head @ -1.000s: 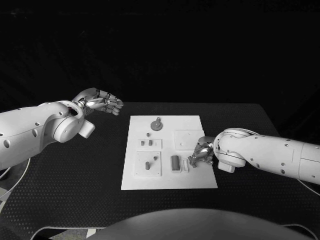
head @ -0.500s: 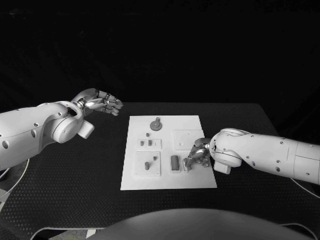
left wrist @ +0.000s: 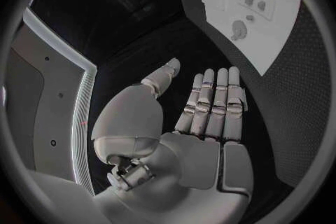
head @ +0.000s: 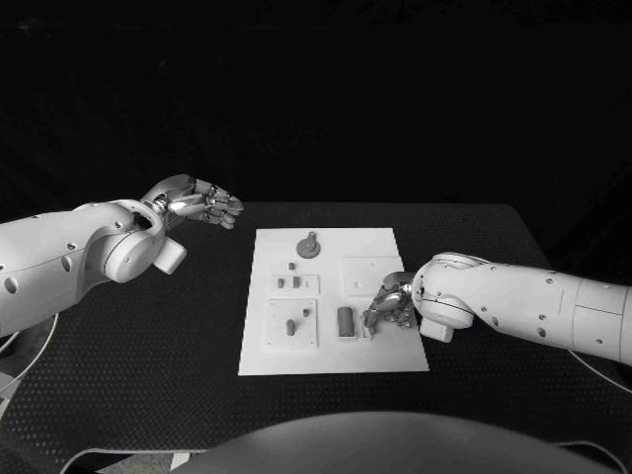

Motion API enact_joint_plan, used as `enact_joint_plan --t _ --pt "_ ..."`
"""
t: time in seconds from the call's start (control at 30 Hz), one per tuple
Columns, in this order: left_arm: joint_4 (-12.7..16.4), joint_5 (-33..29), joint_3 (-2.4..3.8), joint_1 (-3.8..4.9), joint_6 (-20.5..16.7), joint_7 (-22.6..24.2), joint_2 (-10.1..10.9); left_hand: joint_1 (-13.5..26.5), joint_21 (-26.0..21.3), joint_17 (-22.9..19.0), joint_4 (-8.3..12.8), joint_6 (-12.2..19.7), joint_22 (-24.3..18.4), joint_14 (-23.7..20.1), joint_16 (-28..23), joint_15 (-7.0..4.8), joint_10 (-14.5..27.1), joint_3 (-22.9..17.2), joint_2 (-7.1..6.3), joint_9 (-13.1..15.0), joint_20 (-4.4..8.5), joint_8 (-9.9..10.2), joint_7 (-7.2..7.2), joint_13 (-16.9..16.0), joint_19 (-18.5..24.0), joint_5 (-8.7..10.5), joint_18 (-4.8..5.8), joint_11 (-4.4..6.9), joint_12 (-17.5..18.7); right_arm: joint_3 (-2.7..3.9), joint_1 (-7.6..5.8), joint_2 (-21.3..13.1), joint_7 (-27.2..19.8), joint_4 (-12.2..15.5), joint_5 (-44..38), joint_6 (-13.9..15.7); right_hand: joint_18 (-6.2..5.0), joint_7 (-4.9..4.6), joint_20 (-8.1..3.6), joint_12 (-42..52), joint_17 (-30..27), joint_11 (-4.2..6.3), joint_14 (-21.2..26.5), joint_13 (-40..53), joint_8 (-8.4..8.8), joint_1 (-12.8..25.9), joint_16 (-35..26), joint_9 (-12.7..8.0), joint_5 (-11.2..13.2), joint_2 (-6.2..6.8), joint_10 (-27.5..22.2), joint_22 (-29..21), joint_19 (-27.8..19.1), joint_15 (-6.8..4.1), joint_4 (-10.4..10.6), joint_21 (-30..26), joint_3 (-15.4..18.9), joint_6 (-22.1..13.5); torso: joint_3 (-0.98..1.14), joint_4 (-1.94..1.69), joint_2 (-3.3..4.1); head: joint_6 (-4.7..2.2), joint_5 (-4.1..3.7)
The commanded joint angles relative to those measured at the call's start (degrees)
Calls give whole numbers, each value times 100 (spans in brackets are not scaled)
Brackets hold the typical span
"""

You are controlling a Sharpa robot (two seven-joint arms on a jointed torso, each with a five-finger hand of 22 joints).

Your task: Assemble the parts on the task board

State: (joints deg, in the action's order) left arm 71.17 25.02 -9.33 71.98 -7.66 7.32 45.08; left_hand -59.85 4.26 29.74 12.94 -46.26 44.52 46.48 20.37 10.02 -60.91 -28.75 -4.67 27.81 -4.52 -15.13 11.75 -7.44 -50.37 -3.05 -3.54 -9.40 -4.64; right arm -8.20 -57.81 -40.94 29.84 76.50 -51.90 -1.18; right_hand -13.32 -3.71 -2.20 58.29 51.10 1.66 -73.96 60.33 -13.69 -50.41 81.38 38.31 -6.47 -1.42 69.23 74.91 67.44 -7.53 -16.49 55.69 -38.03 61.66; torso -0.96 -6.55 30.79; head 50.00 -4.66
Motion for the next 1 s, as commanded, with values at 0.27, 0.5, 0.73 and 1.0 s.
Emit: enact_joint_plan --t 0.27,0.5,0.73,1.0 --pt "6 -20 4 5 81 30 -14 35 8 11 -42 56 -10 29 -32 5 -39 -9 -6 -6 18 -26 -3 9 -2 -21 -110 -13 20 -21 29 24 15 -58 -9 -239 -168 -43 17 23 -16 52 -9 -2 -60 197 -6 39 -5 23 56 41 29 -38 2 13 -38 83 -9 6 -2 0 2" --pt "-8 -20 4 4 83 34 -25 36 8 13 -44 57 -10 29 -33 5 -39 -9 -6 -7 18 -26 -3 9 -2 -21 -110 -13 21 -31 36 22 0 -34 -16 -349 -168 -45 19 19 -23 49 -8 -3 -55 302 -10 31 -3 64 51 35 31 -36 27 8 -34 85 -4 7 0 0 -3" --pt "-11 -20 4 4 83 33 -27 36 8 14 -45 58 -10 30 -34 5 -38 -9 -5 -8 18 -27 -3 10 -2 -21 -110 -13 21 -32 40 31 -64 -19 -13 -199 -168 -46 17 16 -28 48 -10 -4 -51 387 -14 22 -4 130 49 29 36 -36 48 4 -35 87 -2 3 -1 0 11" --pt "-11 -20 4 4 90 31 -24 35 8 16 -46 59 -10 30 -36 5 -37 -9 -5 -8 18 -27 -3 11 -2 -21 -110 -14 22 -32 43 43 -128 -25 -58 0 -168 -42 9 17 -32 52 -17 -4 -52 489 -12 15 -4 200 56 20 53 -39 110 1 -48 99 -1 4 0 0 19"
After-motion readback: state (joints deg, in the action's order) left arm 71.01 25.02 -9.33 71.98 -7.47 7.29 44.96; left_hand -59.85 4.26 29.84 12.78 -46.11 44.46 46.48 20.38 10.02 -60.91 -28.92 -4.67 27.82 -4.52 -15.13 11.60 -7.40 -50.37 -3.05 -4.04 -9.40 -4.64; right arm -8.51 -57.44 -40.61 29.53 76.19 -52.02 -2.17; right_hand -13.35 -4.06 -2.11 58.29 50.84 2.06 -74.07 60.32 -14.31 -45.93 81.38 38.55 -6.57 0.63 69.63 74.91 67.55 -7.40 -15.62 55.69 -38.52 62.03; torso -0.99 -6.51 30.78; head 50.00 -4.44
